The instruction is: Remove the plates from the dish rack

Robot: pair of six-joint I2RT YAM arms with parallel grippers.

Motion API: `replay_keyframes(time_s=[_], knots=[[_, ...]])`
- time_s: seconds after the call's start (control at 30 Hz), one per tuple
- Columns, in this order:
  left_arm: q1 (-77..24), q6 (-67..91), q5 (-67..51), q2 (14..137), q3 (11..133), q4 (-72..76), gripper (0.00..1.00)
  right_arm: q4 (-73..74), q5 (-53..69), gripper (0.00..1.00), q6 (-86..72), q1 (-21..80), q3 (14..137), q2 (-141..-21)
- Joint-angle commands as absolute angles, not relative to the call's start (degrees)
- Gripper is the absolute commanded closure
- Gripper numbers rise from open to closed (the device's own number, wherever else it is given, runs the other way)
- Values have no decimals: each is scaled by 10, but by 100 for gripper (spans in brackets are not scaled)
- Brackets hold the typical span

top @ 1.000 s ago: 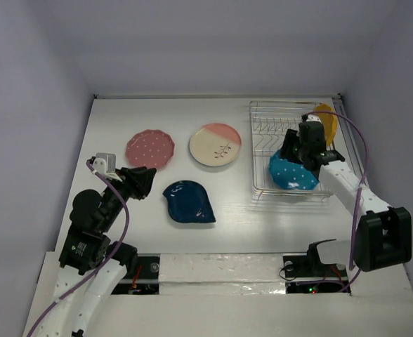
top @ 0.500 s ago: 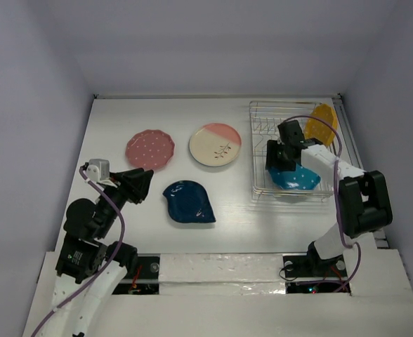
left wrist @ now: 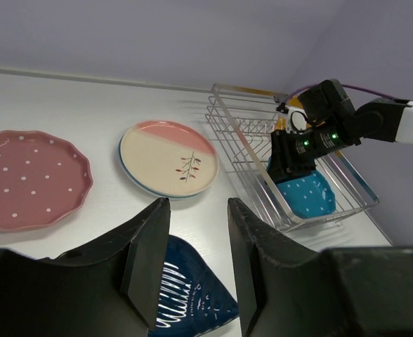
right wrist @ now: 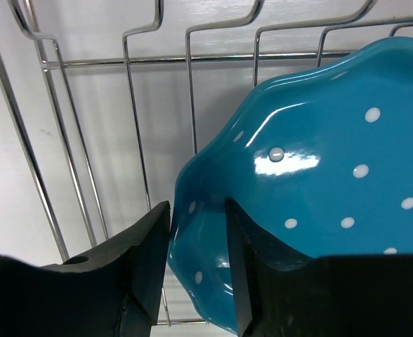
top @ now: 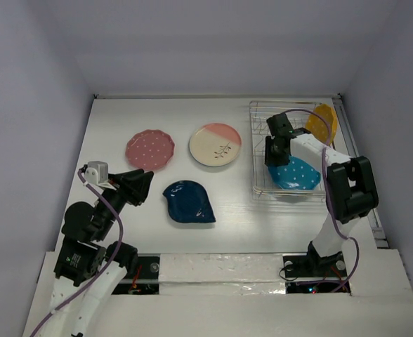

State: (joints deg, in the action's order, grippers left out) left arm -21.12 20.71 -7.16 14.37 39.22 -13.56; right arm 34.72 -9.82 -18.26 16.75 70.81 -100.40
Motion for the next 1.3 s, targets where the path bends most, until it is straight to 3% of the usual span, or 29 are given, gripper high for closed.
replay_keyframes(time_s=[0.0,0.17,0.23,0.37,0.4,0.6,0.77,1.0,1.27], knots=[[-218,210,-68,132,401,-115,64,405,-176,59,-183,178,740,-1038],[-218,211,-65,128,401,-116,64,437,-220,51,-195,209,779,-1083],[-223,211,-63,127,402,-117,64,452,-235,56,-199,218,794,-1092],[-223,211,-60,126,403,-119,64,463,-264,94,-210,229,805,-1102],[-223,210,-59,126,403,-119,64,468,-276,100,-213,234,805,-1101],[-229,211,-55,126,403,-120,64,463,-305,100,-215,245,808,-1047],[-229,212,-55,131,403,-120,64,428,-280,100,-207,245,805,-914],[-229,213,-48,133,402,-120,64,307,-239,100,-215,240,730,-753],[-229,214,-43,135,400,-120,64,211,-185,100,-231,221,671,-660]])
